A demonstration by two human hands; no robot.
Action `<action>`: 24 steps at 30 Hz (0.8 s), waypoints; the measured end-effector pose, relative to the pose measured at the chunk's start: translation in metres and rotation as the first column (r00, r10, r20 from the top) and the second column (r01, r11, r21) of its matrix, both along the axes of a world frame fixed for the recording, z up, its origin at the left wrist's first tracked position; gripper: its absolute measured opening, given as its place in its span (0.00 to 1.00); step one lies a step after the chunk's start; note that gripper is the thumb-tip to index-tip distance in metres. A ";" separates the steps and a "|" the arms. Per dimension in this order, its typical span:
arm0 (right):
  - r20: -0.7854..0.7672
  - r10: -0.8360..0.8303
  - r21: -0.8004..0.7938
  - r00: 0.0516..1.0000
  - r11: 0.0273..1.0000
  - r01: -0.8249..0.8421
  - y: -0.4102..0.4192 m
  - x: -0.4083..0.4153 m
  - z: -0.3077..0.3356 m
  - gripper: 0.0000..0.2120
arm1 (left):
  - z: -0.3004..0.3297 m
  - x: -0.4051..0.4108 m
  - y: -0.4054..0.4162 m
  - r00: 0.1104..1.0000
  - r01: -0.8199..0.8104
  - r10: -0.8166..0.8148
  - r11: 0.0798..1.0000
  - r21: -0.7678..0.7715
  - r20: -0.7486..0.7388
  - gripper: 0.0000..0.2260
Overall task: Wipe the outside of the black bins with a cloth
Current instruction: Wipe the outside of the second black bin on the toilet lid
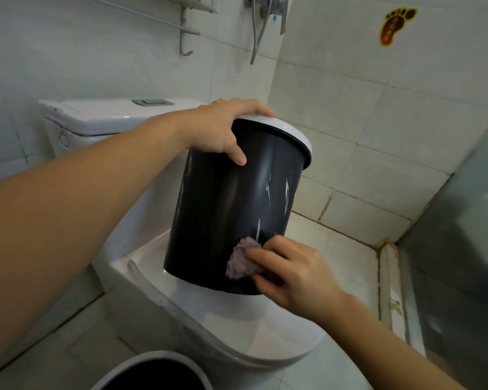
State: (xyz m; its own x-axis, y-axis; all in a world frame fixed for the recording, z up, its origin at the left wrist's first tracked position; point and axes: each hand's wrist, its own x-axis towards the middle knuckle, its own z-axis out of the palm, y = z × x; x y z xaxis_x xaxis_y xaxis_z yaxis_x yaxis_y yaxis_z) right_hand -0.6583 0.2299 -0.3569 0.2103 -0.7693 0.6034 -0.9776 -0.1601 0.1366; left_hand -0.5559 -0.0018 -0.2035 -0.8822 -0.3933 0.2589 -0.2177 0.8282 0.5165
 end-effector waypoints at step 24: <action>0.262 -0.106 -0.115 0.959 0.983 0.140 0.000 0.002 -0.003 0.15 | -0.002 -0.002 -0.005 1.000 0.006 -0.005 1.000 0.010 -0.020 0.39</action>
State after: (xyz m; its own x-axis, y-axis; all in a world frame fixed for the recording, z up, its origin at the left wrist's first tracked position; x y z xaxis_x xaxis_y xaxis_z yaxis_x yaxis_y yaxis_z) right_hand -0.6561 0.2299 -0.3600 -0.0535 -0.6901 0.7217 -0.9937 -0.0342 -0.1064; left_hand -0.5577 -0.0068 -0.2054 -0.8791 -0.3911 0.2724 -0.2030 0.8243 0.5286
